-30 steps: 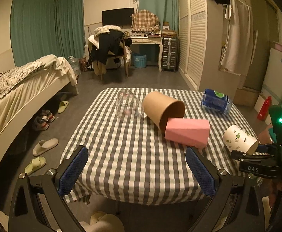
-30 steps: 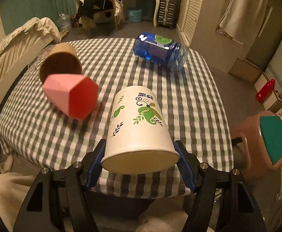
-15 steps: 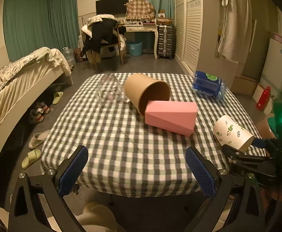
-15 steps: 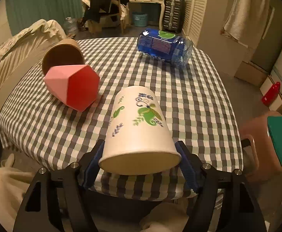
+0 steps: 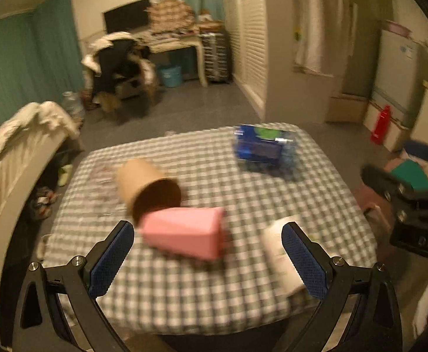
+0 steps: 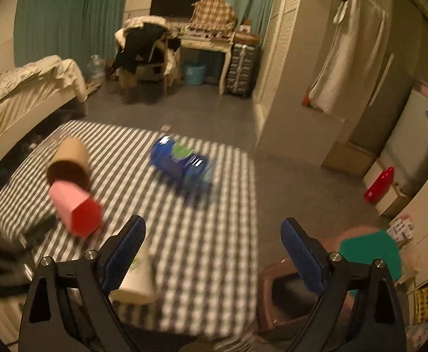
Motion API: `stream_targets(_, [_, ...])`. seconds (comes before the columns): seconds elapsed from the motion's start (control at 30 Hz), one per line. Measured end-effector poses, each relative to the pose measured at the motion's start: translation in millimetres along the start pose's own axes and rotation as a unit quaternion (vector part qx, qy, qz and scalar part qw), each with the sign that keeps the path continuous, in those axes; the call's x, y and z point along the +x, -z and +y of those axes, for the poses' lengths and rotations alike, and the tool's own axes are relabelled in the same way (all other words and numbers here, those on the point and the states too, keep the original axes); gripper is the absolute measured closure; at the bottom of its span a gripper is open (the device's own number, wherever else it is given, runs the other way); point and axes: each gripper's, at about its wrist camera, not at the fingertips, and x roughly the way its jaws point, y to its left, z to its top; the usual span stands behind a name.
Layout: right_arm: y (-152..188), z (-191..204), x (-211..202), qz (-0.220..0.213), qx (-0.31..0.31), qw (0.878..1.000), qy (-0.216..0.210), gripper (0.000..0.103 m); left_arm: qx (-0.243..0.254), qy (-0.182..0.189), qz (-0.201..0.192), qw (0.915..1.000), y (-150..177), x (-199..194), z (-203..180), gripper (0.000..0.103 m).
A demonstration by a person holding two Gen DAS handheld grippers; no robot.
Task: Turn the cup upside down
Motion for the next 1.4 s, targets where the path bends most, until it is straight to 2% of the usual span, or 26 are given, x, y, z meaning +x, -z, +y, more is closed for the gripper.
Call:
stream_targets(0.1, [3,-14,5,-0.005,0.022,1.000,0.019,0.009,0.014,0.018,0.032,0.9992,-5,23,-23,0.000])
stream_targets(0.23, [16,-39,32,0.021,0.067,0.998,0.002,0.009,0.020,0.026,0.079,0.9963,-7,53,-37,0.000])
stream_targets(0.4, [26,-60,55,0.043,0.114,0.993,-0.004,0.009,0.012,0.030,0.115,0.9928,-12,78,-49,0.000])
stream_targets(0.6, [30,-72,53,0.032,0.149,0.988,-0.021,0.009,0.015,0.046,0.176,0.9832,-6,99,-59,0.001])
stream_targets(0.7, [31,-74,49,0.026,0.158,0.987,-0.025,0.009,0.005,0.068,0.203,0.9768,-1,107,-60,0.011])
stream_targets(0.77, [33,-75,49,0.027,0.161,0.986,-0.025,0.009,-0.003,0.082,0.224,0.9711,1,113,-62,0.027])
stream_targets(0.8, [34,-77,49,0.028,0.163,0.986,-0.025,0.009,-0.003,0.088,0.235,0.9679,3,116,-64,0.032])
stream_targets(0.83, [35,-78,48,0.029,0.165,0.986,-0.024,0.009,0.001,0.087,0.241,0.9665,4,117,-66,0.033])
stream_targets(0.97, [37,-83,46,0.029,0.172,0.984,-0.019,0.009,0.011,0.089,0.240,0.9666,0,115,-70,0.038])
stream_targets(1.2, [38,-89,46,0.026,0.186,0.982,-0.018,0.009,0.022,0.080,0.194,0.9775,-21,103,-73,0.039])
stream_targets(1.3, [38,-89,45,0.026,0.187,0.982,-0.018,0.009,0.017,0.069,0.161,0.9844,-31,100,-72,0.039])
stream_targets(1.4, [38,-90,47,0.026,0.189,0.982,-0.016,0.009,0.017,0.055,0.111,0.9921,-40,95,-71,0.039])
